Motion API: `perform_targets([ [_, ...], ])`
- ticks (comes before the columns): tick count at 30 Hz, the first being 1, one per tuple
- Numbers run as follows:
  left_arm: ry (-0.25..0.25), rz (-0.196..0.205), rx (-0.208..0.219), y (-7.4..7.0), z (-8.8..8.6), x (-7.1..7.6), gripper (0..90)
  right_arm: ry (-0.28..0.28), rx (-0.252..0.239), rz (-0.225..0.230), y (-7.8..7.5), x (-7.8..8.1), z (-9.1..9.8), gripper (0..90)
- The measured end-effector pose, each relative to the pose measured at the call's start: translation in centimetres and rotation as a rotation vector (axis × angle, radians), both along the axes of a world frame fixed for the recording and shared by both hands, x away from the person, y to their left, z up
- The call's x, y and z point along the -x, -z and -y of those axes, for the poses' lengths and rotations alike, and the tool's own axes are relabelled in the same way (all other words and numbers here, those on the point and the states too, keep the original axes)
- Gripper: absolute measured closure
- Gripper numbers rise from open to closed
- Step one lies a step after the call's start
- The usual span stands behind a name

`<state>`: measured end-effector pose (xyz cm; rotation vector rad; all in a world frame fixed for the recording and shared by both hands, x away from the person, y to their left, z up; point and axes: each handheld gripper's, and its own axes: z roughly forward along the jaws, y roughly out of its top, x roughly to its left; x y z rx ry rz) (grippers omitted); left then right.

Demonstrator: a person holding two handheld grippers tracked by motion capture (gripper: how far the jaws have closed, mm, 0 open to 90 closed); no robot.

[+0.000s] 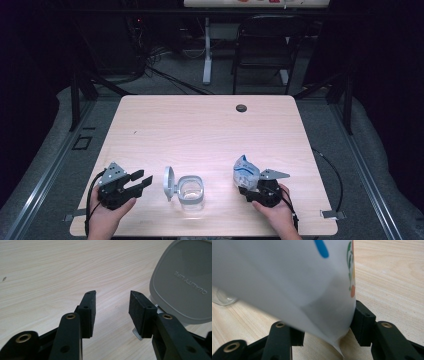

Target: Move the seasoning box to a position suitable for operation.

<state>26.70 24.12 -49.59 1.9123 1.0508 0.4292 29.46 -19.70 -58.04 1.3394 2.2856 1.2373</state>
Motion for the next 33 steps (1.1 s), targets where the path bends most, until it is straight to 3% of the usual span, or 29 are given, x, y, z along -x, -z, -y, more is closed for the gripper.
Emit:
perform_targets([
  [5,-0.002,-0.001,0.002,0.0,0.0,0.0,57.9,-0.002,0.0,0.01,0.0,0.0,0.0,52.1],
  [6,-0.002,0.0,0.002,0.0,0.0,0.0,57.8,-0.002,0.028,0.01,0.0,0.1,0.0,52.1],
  [7,-0.002,0.0,0.002,0.0,0.0,0.0,57.9,-0.003,0.007,0.012,0.0,0.1,0.0,52.1],
  [14,0.001,0.0,0.0,0.0,0.0,0.0,57.9,-0.002,0.02,0.018,-0.1,0.3,0.0,52.1],
  [15,0.001,0.0,-0.001,0.0,0.0,0.0,57.9,-0.003,0.024,0.018,-0.1,0.3,0.0,52.1],
  [16,0.001,0.0,0.0,0.0,0.0,0.0,57.9,-0.009,0.058,0.017,-0.3,0.3,0.1,52.1],
  [18,0.0,-0.003,-0.001,0.1,0.0,0.0,57.8,-0.007,0.033,0.021,-0.2,0.4,-0.1,52.1],
  [22,0.003,-0.001,0.0,0.1,0.0,0.0,57.3,-0.008,0.038,0.033,-0.7,0.5,-0.1,52.1],
  [23,0.001,0.0,0.002,0.0,0.0,0.0,57.2,-0.01,0.059,0.034,-0.8,0.5,-0.1,52.1],
  [24,-0.001,-0.001,0.003,0.0,0.0,0.0,57.1,-0.011,0.043,0.041,-1.0,0.5,-0.2,52.1],
  [26,-0.002,0.0,0.004,0.0,0.0,0.0,56.8,-0.015,0.067,0.045,-1.4,0.6,-0.2,52.1],
  [28,-0.002,0.001,0.005,0.0,0.0,0.0,56.5,-0.013,0.043,0.059,-1.6,0.6,-0.4,52.1],
  [29,-0.002,0.0,0.005,0.0,-0.1,0.0,56.3,-0.017,0.07,0.061,-1.8,0.6,-0.3,52.1],
  [31,-0.002,-0.001,0.002,-0.1,-0.1,0.0,56.2,-0.015,0.061,0.07,-2.0,0.7,-0.5,52.1],
  [33,-0.003,0.0,0.002,-0.1,-0.1,0.0,55.9,-0.02,0.085,0.081,-2.3,0.8,-0.6,52.1],
])
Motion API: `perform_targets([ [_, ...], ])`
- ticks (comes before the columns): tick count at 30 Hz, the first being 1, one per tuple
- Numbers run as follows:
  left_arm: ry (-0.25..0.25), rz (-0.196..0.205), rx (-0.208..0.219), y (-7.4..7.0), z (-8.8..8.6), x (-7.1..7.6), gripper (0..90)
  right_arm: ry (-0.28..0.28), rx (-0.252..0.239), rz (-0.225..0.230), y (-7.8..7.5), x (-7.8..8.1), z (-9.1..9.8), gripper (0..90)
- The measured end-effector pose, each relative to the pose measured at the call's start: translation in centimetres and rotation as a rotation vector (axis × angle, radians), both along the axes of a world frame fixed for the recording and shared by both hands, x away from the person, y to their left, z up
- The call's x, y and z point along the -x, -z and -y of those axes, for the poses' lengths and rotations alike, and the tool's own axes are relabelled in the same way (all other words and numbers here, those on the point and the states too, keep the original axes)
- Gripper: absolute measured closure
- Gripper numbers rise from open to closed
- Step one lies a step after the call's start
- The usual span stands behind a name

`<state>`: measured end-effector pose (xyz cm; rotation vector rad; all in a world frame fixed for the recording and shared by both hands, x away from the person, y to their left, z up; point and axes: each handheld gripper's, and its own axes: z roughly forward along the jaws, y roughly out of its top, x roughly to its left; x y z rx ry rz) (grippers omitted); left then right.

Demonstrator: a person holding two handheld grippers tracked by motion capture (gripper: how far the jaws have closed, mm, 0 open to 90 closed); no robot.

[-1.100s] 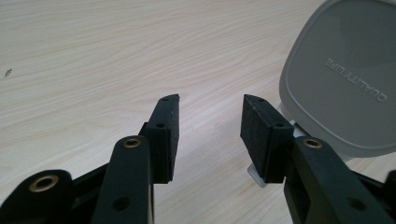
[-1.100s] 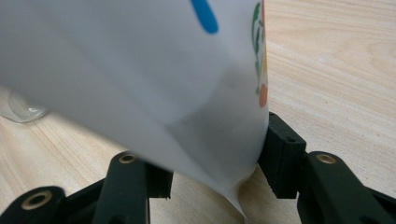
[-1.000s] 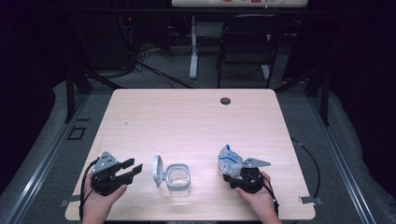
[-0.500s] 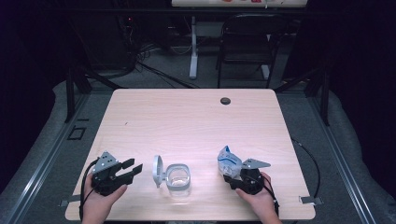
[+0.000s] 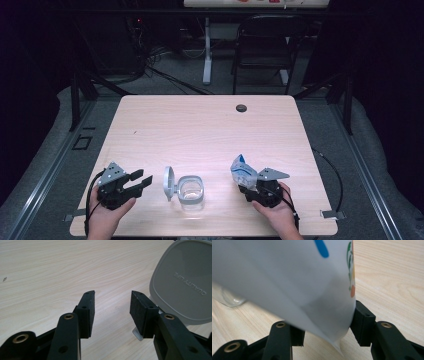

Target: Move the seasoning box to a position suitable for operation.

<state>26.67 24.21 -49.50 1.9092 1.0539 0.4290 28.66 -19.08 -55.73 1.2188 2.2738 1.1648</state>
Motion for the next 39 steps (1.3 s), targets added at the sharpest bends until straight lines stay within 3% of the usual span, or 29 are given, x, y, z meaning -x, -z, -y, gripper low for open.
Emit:
perform_targets([
  [11,-0.002,-0.001,0.002,0.0,-0.1,0.0,54.9,-0.007,0.038,0.035,-1.1,0.2,-0.6,52.1],
  [12,-0.002,-0.001,0.002,0.0,-0.1,0.0,54.8,-0.008,0.025,0.039,-1.1,0.2,-0.7,52.0],
  [13,-0.001,-0.001,0.002,0.0,-0.1,0.0,54.8,-0.003,0.049,0.043,-1.3,0.2,-0.7,52.1],
  [16,-0.002,-0.003,-0.002,-0.1,-0.1,0.0,54.9,-0.001,0.056,0.055,-1.5,0.3,-0.8,52.0],
  [24,-0.002,0.001,-0.001,0.0,0.0,0.0,54.9,-0.021,0.136,0.088,-2.3,0.5,-1.2,52.1],
  [31,-0.001,0.003,0.001,0.0,0.0,0.0,54.8,-0.019,0.143,0.119,-2.9,0.6,-1.7,52.1],
  [39,-0.003,0.004,-0.001,0.0,0.0,0.0,54.8,-0.026,0.202,0.15,-3.5,0.6,-2.1,52.0],
])
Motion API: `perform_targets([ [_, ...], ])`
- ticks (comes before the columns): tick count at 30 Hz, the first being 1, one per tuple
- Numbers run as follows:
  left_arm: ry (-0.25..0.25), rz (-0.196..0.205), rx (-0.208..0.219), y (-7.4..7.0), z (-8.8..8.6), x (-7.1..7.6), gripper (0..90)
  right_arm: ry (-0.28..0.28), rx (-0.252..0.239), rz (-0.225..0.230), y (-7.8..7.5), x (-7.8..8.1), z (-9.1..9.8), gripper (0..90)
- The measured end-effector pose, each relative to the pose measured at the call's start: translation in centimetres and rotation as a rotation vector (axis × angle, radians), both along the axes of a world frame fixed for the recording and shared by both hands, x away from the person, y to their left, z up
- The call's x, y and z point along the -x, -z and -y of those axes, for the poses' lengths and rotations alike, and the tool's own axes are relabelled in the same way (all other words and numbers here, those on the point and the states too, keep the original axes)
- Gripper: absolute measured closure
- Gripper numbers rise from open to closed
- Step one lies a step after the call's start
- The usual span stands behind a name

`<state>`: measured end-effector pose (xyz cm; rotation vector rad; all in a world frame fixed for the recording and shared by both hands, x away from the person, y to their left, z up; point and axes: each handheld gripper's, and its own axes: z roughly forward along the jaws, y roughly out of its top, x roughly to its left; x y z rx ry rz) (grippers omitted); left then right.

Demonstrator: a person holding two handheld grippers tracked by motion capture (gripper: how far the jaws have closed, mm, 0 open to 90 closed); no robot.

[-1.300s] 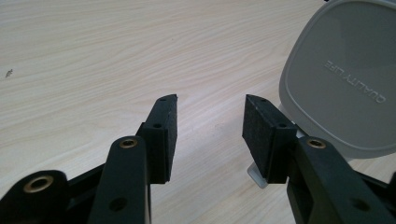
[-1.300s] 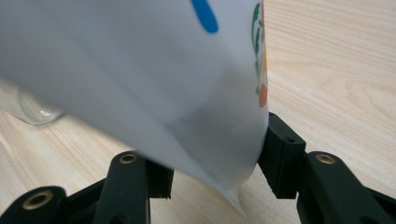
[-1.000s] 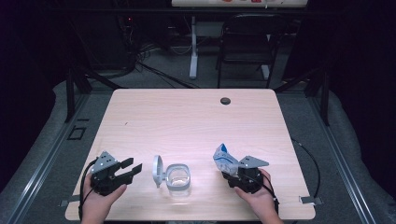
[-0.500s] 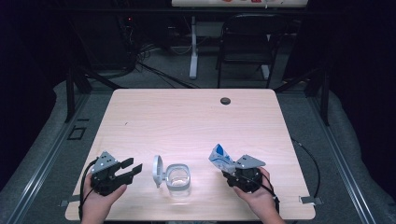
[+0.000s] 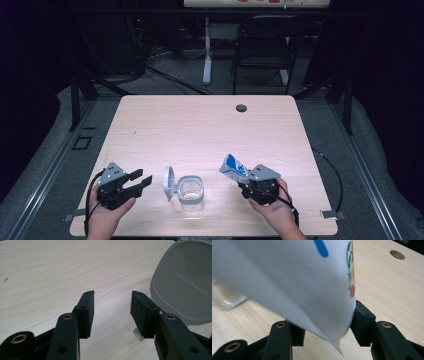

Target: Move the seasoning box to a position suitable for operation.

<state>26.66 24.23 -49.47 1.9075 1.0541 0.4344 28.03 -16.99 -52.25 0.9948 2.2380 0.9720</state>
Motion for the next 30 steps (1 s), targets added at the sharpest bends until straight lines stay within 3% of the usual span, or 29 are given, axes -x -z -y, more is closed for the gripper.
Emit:
perform_targets([
  [15,-0.003,-0.001,0.001,-0.1,-0.1,0.0,54.8,-0.011,0.109,0.063,-0.6,0.0,-1.2,52.1],
  [30,-0.007,0.001,0.011,0.1,-0.2,-0.1,54.9,-0.02,0.177,0.111,-1.2,-0.1,-2.3,52.1],
])
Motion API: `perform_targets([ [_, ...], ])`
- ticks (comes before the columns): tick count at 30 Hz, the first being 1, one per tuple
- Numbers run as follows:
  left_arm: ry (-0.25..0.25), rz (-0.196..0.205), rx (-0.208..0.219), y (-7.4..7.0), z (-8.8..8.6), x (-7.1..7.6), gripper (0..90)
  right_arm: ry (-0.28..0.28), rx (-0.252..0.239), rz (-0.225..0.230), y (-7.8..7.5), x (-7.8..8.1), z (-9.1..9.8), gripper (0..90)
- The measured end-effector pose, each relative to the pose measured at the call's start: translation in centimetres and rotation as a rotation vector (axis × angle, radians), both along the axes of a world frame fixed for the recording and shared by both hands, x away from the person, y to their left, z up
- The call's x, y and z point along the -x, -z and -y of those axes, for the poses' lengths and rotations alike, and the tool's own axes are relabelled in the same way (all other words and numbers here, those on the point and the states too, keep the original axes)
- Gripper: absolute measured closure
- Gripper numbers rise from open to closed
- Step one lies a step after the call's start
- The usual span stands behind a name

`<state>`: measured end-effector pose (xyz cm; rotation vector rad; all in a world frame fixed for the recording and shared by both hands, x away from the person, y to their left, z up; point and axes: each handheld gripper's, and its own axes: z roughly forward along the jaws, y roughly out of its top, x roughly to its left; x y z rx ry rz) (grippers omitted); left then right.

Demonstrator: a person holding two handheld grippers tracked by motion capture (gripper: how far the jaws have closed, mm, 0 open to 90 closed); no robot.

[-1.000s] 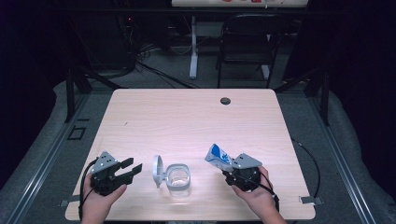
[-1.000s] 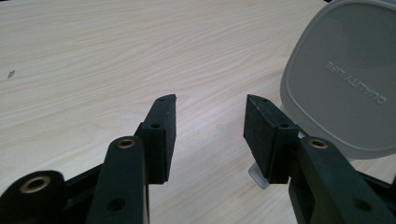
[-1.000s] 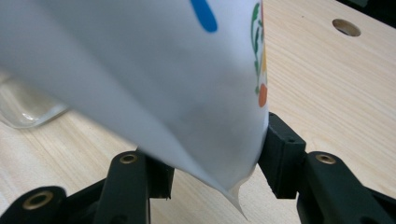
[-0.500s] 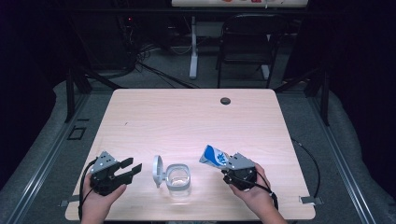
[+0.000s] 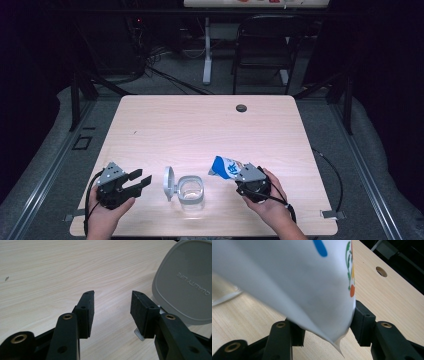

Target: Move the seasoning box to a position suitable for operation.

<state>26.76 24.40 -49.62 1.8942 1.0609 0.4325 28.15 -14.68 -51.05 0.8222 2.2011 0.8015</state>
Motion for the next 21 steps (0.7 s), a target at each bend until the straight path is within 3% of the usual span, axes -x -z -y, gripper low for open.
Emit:
perform_targets([
  [21,0.001,-0.001,-0.001,0.0,-0.1,0.0,54.9,-0.017,0.086,0.046,-0.4,0.0,-1.2,52.3],
])
